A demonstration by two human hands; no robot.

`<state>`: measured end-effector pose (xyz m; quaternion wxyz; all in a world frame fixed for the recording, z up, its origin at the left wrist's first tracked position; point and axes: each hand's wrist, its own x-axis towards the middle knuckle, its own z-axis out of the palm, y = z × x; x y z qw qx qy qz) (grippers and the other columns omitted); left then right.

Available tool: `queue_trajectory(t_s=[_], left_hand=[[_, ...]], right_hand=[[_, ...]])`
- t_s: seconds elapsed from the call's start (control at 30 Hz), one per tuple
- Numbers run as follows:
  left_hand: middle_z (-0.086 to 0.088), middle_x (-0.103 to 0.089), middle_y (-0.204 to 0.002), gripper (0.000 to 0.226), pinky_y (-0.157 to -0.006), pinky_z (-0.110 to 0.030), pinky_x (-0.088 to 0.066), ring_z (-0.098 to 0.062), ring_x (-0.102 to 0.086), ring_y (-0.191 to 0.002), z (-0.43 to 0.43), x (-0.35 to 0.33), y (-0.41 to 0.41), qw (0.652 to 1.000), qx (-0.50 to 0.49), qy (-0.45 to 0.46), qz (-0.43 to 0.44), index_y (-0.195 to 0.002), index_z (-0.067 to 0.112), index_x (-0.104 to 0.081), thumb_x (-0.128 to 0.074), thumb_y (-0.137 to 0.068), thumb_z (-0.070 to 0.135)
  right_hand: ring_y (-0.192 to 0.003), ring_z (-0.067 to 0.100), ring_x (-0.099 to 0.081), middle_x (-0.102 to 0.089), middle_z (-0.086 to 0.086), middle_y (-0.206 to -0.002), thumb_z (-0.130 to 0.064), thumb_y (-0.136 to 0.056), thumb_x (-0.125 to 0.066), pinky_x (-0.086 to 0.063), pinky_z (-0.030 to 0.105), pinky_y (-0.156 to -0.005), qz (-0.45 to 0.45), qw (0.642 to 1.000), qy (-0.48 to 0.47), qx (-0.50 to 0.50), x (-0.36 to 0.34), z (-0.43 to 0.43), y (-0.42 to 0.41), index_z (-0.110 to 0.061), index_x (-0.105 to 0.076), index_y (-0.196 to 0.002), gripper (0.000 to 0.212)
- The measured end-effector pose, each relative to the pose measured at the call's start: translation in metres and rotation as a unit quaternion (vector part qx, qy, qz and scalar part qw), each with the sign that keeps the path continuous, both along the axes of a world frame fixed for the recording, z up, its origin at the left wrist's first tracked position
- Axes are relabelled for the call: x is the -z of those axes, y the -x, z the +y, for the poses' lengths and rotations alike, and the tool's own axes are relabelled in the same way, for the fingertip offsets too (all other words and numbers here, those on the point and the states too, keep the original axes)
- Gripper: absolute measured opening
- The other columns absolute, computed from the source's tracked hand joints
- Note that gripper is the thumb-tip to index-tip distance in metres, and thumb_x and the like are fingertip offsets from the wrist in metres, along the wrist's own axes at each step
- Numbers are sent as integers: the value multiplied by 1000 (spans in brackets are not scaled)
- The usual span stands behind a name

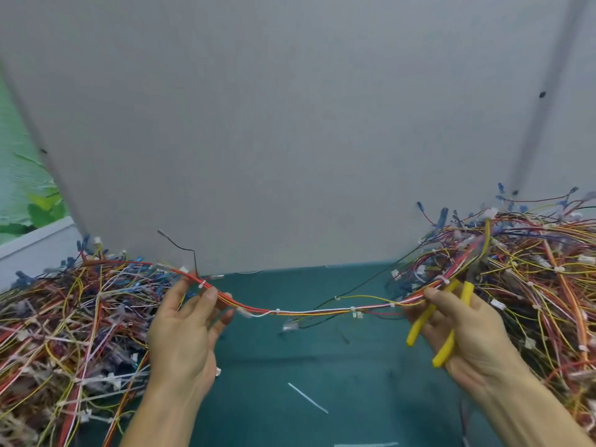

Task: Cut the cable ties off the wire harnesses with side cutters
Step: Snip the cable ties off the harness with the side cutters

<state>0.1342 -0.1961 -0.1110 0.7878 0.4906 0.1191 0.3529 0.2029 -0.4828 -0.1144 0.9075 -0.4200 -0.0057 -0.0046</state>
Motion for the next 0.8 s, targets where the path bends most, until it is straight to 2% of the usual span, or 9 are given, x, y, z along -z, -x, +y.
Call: queue_trajectory(t_s=[0.1,0.17,0.3,0.47,0.67,0.8], left_hand=[[0,-63,-71,27,-58,-24,-57,-13,-64,-66,-4,0,-1,1000,16,-3,1,-102,22,-61,-55,-91,-1],[1,-64,-65,28,-54,-22,-56,-10,-65,-60,-9,2,-3,999,41,2,18,-100,23,-62,-54,-90,-3],[-5,-65,-68,26,-52,-23,-56,-11,-64,-57,-21,7,-5,993,95,-9,66,-101,17,-65,-57,-88,-5],[-14,-63,-77,19,-50,-24,-55,-14,-63,-59,-35,8,-4,987,135,-15,90,-100,5,-65,-57,-87,-7],[-6,-69,-69,14,-53,-25,-57,-12,-64,-58,-54,9,-2,979,174,-14,108,-96,1,-64,-56,-88,-7],[-8,-69,-71,14,-55,-26,-58,-14,-64,-59,-57,9,-2,977,181,-16,110,-97,1,-64,-57,-88,-6]], right_hand=[[-57,19,-65,-61,5,-62,-1,-73,-59,-58,33,-60,-74,997,-14,-20,-10,-4,3,-11,-53,-78,13],[-54,18,-65,-60,4,-60,-1,-72,-58,-58,32,-58,-77,996,-18,-33,-12,-4,5,-11,-54,-78,13],[-51,18,-62,-58,6,-59,7,-86,-53,-57,32,-52,-29,998,32,-49,-5,3,9,-7,-57,-81,15],[-49,17,-58,-56,6,-58,6,-85,-57,-55,31,-49,8,993,97,-72,-2,17,15,-9,-59,-78,17],[-50,19,-54,-54,8,-58,6,-86,-58,-52,32,-49,58,987,117,-94,5,30,19,-11,-59,-77,20],[-50,18,-54,-55,7,-57,6,-86,-58,-52,32,-49,67,986,125,-88,4,30,19,-11,-59,-77,19]])
